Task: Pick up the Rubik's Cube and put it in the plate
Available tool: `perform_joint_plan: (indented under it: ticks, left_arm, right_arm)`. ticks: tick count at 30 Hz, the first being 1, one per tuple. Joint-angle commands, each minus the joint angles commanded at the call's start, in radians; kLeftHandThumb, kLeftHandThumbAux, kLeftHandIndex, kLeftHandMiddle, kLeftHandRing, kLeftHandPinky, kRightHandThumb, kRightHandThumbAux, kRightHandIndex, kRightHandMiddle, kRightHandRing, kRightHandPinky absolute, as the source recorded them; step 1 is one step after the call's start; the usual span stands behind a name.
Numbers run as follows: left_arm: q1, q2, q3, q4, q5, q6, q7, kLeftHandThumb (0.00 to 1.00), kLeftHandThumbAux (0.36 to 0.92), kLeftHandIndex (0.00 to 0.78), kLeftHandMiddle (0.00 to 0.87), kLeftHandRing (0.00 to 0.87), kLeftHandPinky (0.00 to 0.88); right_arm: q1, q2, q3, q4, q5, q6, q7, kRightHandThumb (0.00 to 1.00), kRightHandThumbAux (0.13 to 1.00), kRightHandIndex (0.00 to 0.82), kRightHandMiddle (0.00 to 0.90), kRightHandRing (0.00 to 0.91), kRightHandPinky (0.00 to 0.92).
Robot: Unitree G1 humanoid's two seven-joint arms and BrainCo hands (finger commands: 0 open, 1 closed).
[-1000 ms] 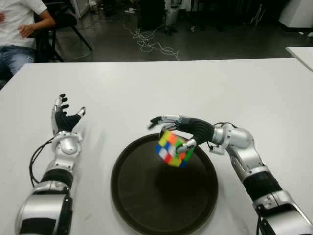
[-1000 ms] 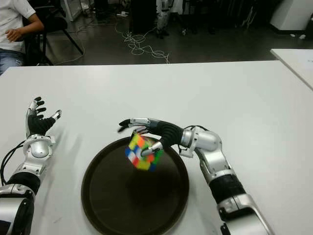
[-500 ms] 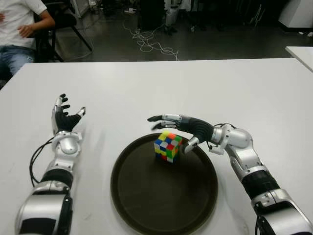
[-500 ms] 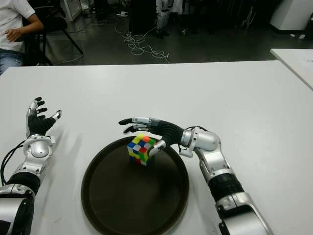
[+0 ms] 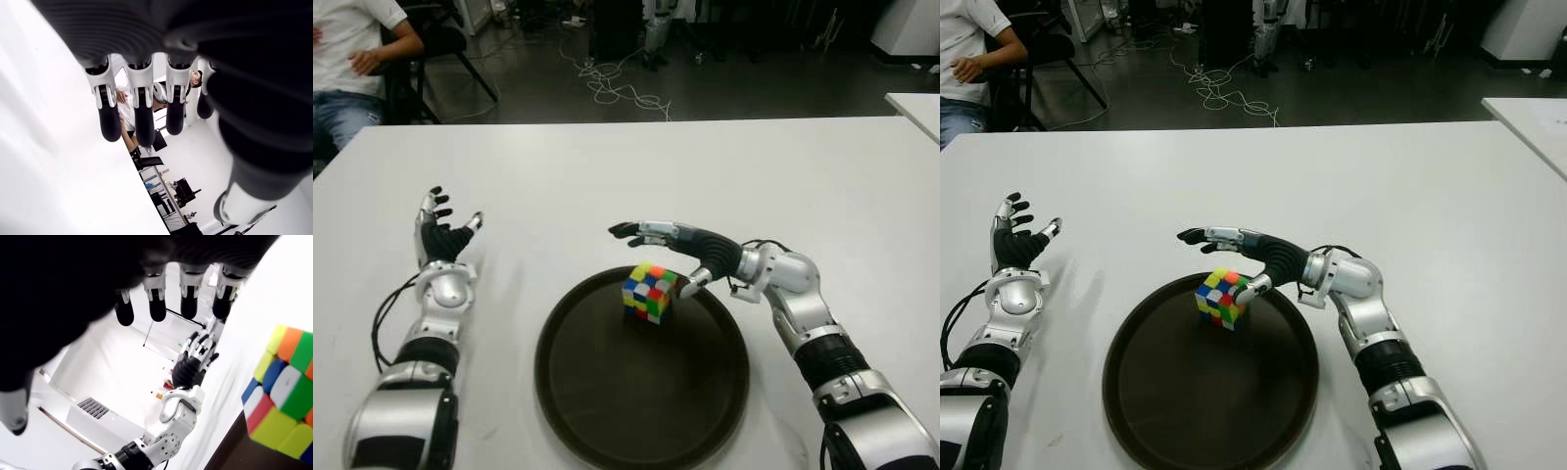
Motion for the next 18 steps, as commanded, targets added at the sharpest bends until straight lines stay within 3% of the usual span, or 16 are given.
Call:
perform_joint_plan:
  ticks: [4, 8, 18]
  left_arm:
    - [0.002, 0.0, -0.001, -0.004, 0.0, 0.001, -0.002, 0.139, 0.772, 0.119, 0.199, 0.216, 0.235]
    - [0.005, -0.001, 0.0, -0.006, -0.001, -0.004, -0.002, 0.159, 0.781, 0.125, 0.208, 0.239, 0.292]
    - [0.003, 0.0, -0.002, -0.002, 0.003, -0.003, 0.001, 0.177, 0.772, 0.121, 0.203, 0.233, 0.297]
  right_arm:
    - [-0.008, 0.004, -0.001, 0.02, -0.003, -0.012, -0.003, 0.0, 0.505, 0.038, 0.034, 0.0, 0.0]
    - [-0.013, 0.007, -0.002, 0.041, -0.009, -0.03, -0.009, 0.0, 0.496, 0.035, 0.024, 0.0, 0.0]
    - [-0.03, 0.001, -0.018, 0.06, -0.007, -0.025, -0.017, 0.0, 0.476, 0.029, 0.01, 0.0, 0.0]
